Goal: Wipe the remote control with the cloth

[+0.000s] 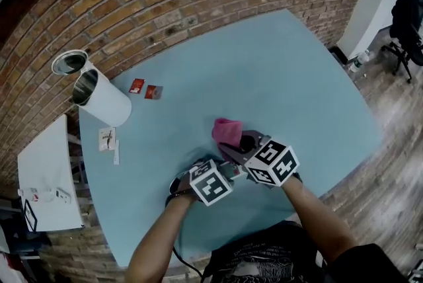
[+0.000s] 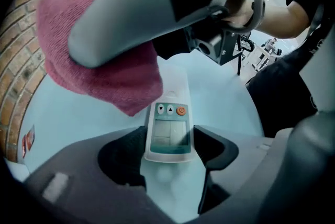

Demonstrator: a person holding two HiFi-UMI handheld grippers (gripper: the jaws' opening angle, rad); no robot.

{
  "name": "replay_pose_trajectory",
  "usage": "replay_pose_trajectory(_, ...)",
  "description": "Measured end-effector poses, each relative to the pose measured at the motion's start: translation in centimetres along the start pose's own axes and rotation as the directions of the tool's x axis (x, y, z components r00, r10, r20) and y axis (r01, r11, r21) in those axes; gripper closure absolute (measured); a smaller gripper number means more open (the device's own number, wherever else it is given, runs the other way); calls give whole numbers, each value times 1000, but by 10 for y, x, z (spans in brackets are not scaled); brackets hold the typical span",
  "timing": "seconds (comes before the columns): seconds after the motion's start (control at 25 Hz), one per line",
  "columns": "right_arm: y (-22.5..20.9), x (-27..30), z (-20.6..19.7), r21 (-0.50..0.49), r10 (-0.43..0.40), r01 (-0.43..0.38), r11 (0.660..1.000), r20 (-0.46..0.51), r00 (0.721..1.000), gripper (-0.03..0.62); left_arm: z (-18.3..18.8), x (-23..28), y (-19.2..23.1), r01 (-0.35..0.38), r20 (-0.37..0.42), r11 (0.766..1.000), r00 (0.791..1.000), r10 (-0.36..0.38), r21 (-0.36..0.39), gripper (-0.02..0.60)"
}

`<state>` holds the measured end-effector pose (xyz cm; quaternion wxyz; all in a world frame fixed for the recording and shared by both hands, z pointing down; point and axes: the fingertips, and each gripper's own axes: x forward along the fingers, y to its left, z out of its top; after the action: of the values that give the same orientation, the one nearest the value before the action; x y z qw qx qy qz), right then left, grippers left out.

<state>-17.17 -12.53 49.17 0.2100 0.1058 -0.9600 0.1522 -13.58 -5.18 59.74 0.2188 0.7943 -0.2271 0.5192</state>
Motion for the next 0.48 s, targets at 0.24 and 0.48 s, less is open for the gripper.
replay_pose_trajectory(0.24,7,33,-24,-52,87,-95,994,-136,987,528,0,0,0,0,-14,1000,1000,0,-2,295)
replay_pose_trajectory(0.48,-6,31,-34,-72,91,-105,992,-172,981,528,-1,0,2,-8,-30,1000,1000,8,-12,295)
